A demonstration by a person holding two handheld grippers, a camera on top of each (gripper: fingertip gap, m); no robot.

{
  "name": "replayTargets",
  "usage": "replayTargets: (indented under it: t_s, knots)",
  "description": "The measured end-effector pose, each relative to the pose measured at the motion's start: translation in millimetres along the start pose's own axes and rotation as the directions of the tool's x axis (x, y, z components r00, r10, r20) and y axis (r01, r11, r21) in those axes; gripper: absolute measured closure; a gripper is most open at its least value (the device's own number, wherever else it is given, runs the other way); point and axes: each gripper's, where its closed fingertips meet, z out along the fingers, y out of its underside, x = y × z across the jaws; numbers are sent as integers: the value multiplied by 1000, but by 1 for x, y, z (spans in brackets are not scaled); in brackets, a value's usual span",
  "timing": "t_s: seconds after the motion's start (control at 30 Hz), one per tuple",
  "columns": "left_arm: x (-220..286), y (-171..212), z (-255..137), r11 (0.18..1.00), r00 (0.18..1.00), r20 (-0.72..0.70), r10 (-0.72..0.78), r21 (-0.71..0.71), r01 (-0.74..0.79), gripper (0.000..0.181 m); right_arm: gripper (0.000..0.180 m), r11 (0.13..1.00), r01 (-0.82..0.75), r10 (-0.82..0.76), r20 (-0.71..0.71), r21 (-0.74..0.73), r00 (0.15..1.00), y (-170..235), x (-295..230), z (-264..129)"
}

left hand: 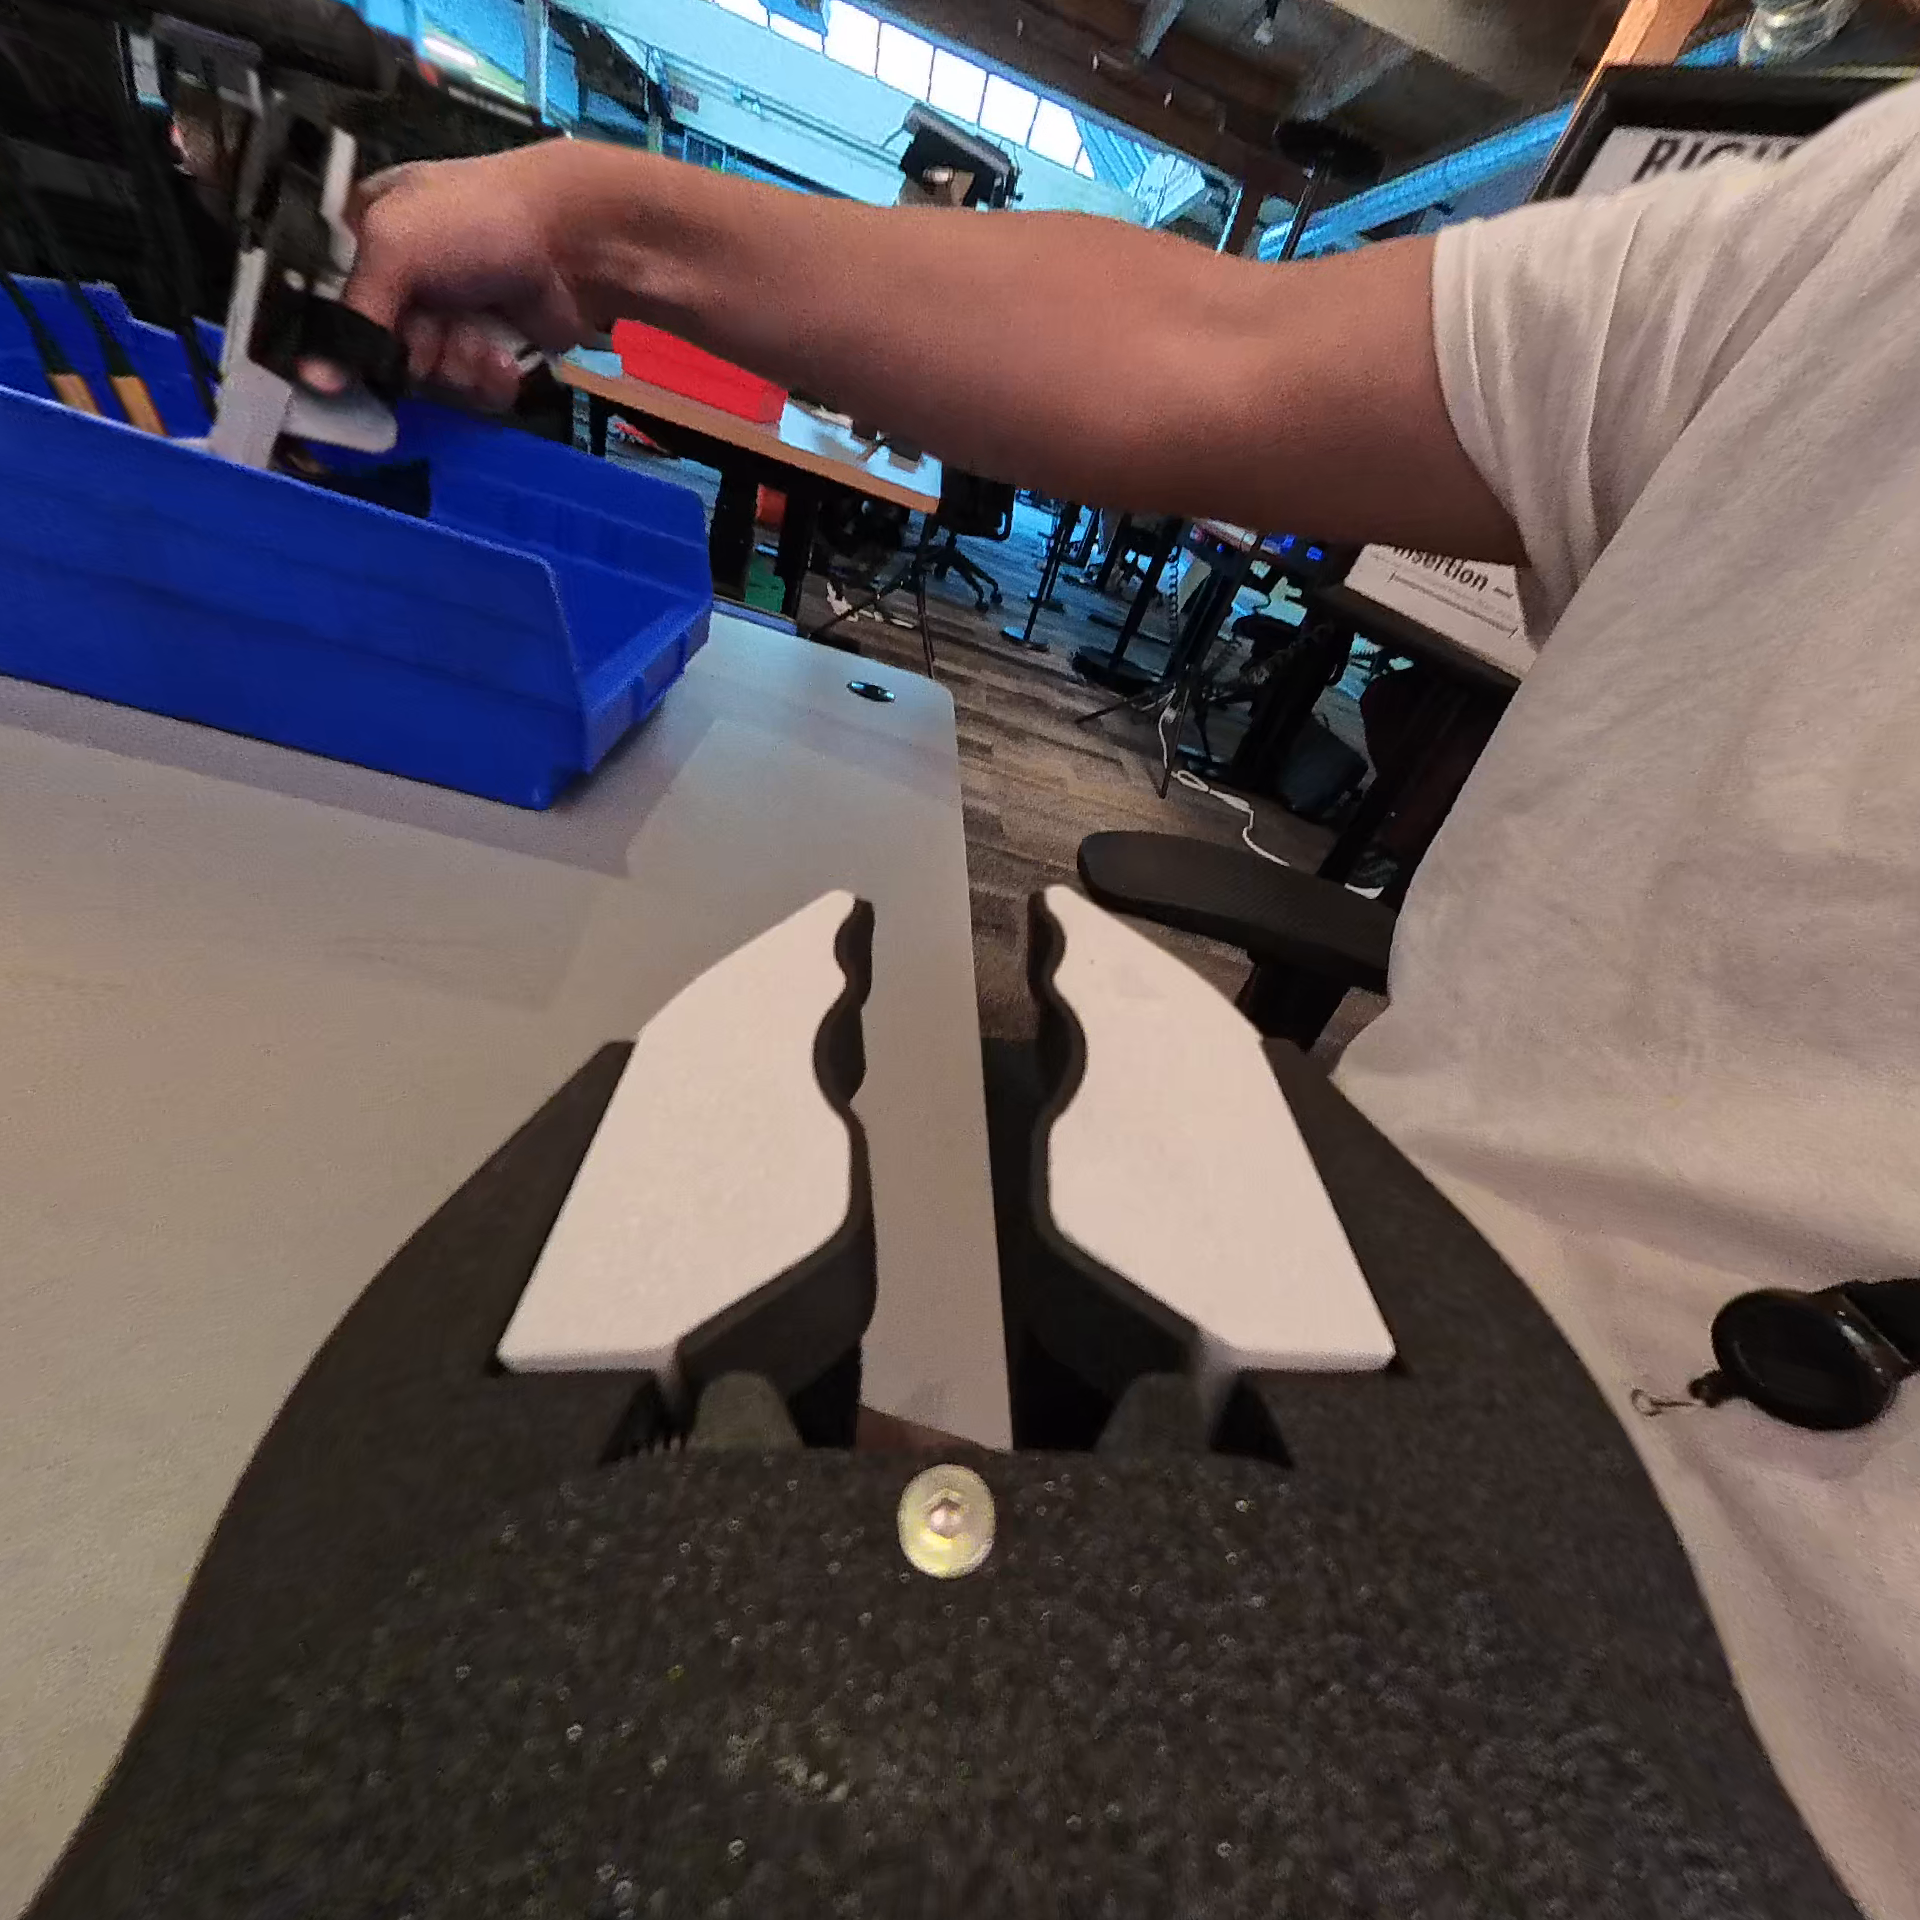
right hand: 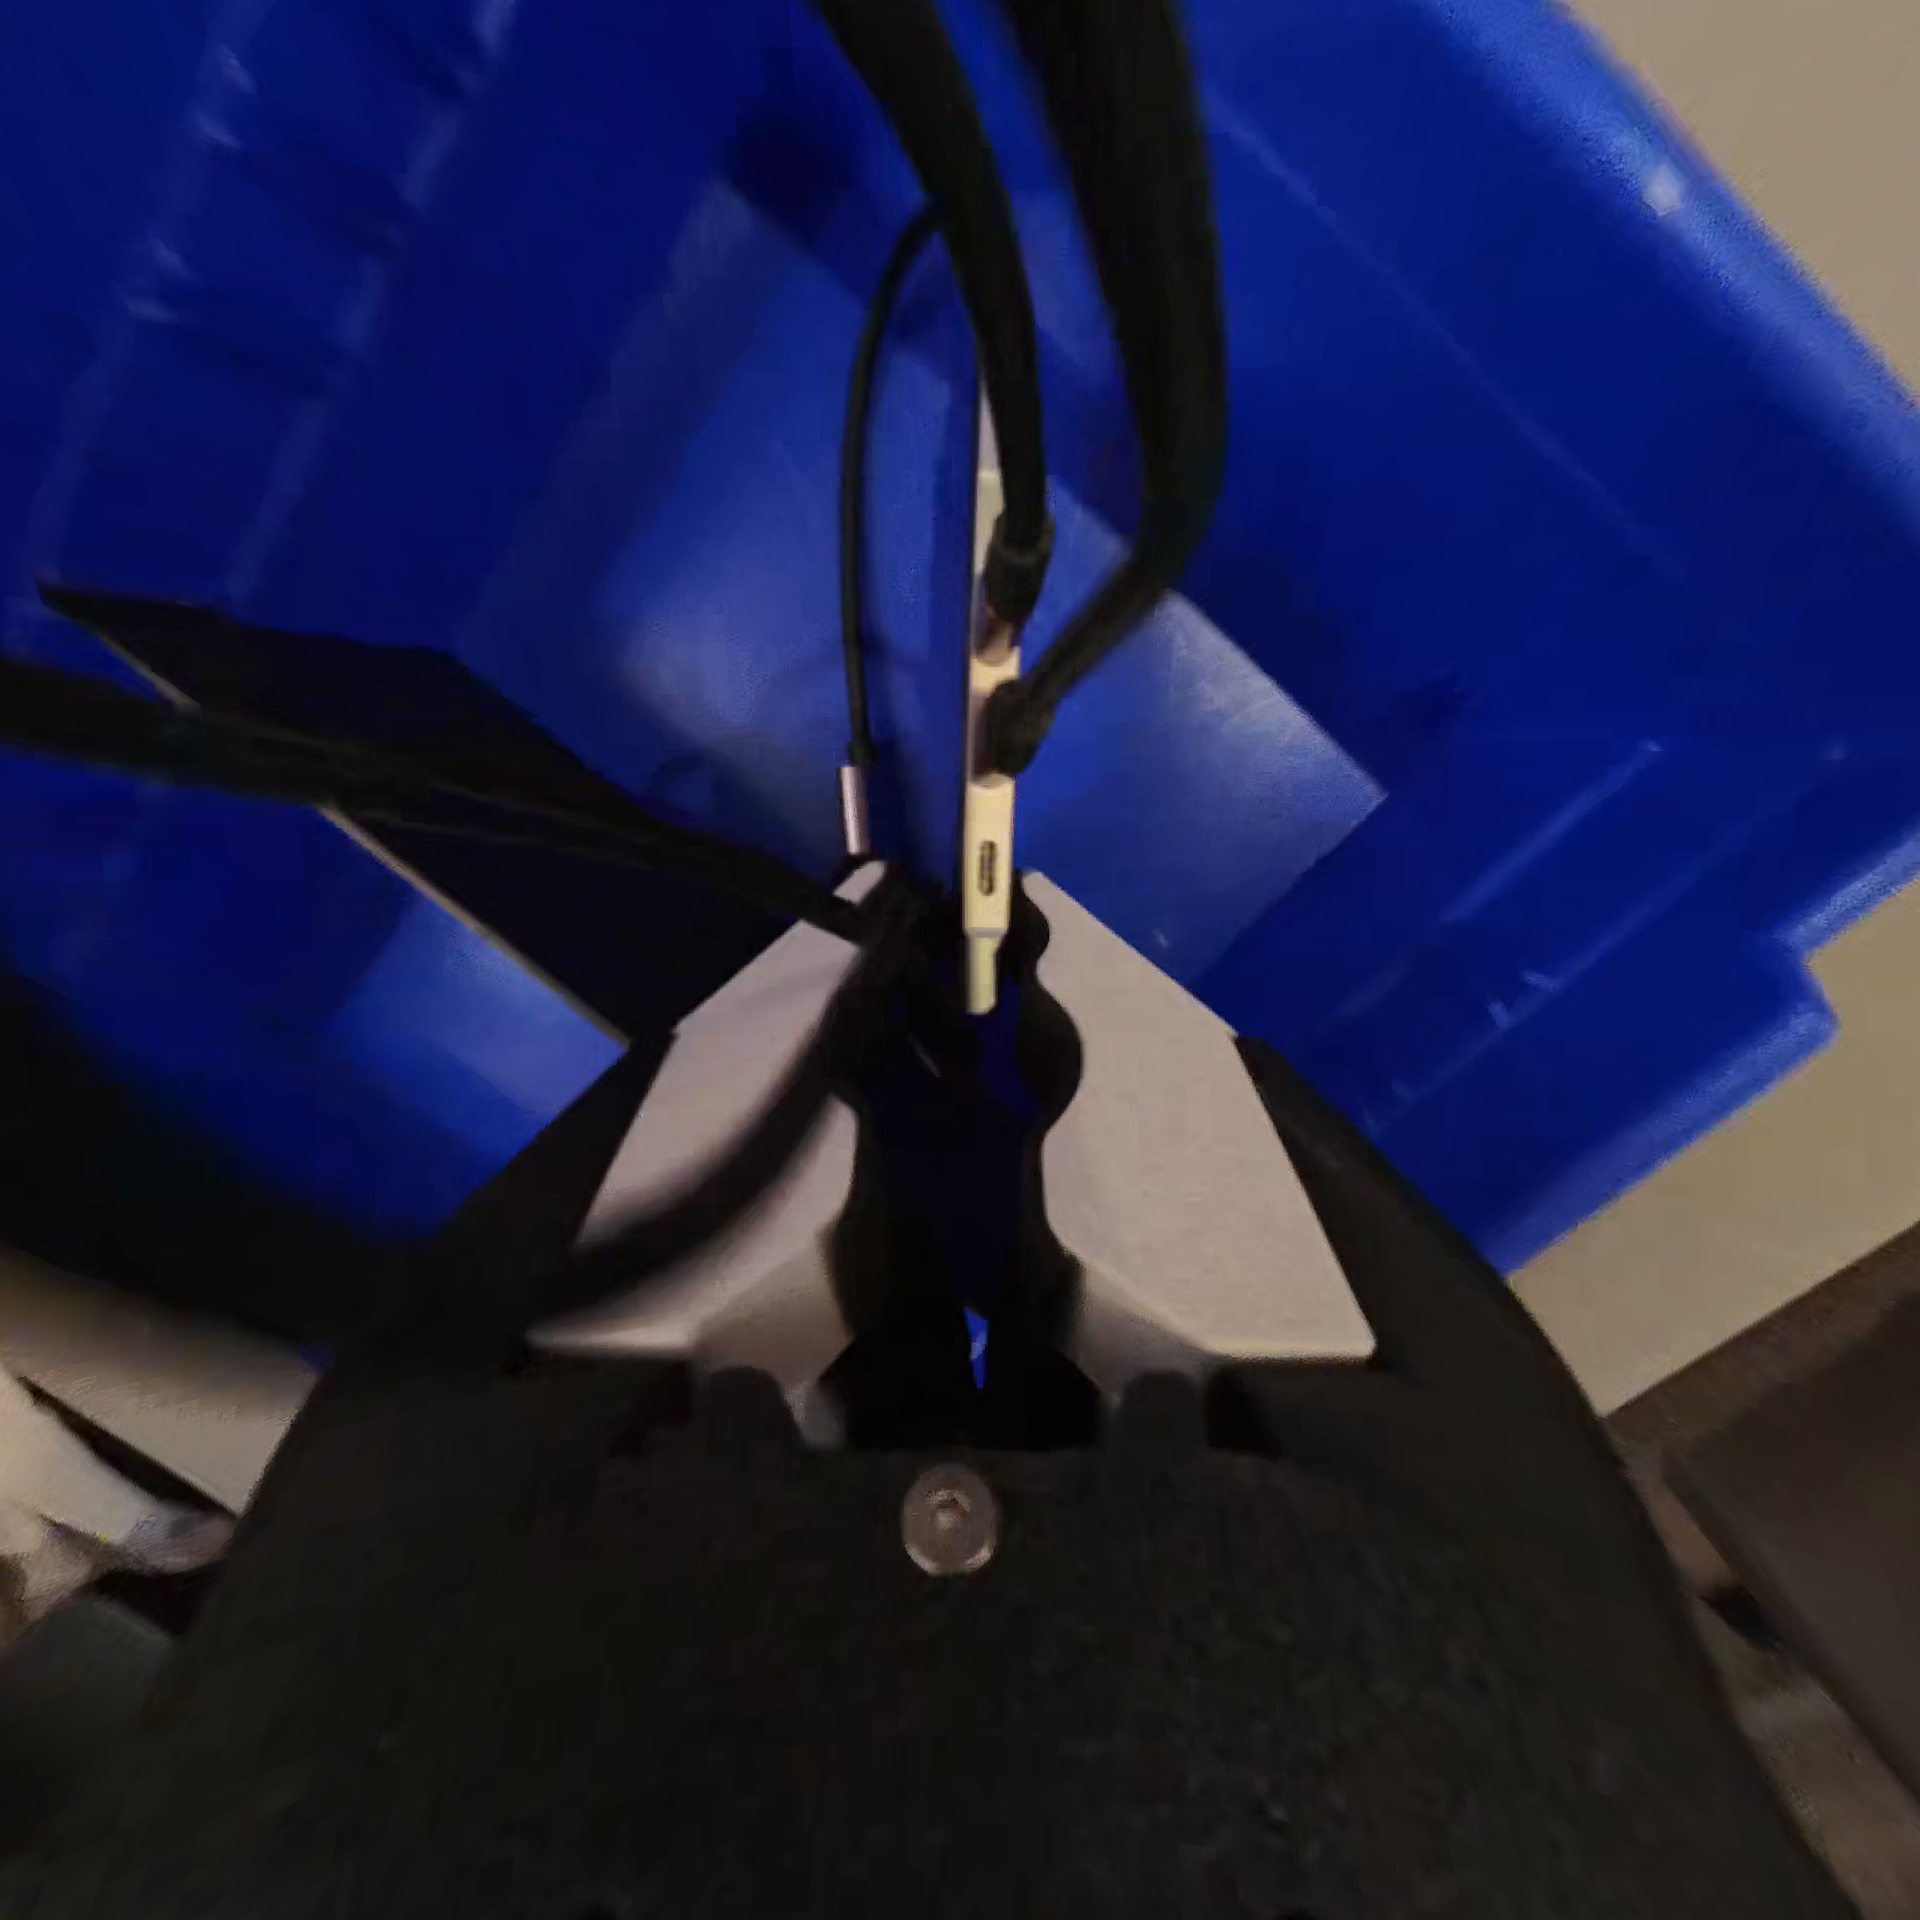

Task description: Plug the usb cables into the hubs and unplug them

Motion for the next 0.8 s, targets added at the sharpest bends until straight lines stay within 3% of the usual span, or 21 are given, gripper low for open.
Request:
replayTargets:
  t_s: [0.2,0.3,0.43,0.63,0.7,0.8]
  knots:
    - [0,13,4,998,1000,0,21,-62,-21,153,149,992,56,-76,-183,-111,980,3,18,11]
    - [1,15,4,997,1000,-1,30,-75,-30,153,140,995,77,-89,-214,-62,973,-3,19,-3]
    - [-1,16,3,996,999,14,47,-80,-45,153,123,994,80,-59,-258,72,964,-5,20,-54]
    - [-14,10,-2,997,996,81,49,-56,-45,153,128,918,143,53,-470,371,881,6,5,-154]
    - [-18,9,-2,998,994,101,50,-54,-45,153,140,882,218,-13,-441,418,897,4,-22,-149]
    - [-20,9,1,998,993,104,48,-55,-43,153,146,915,221,-72,-403,338,912,7,-24,-119]
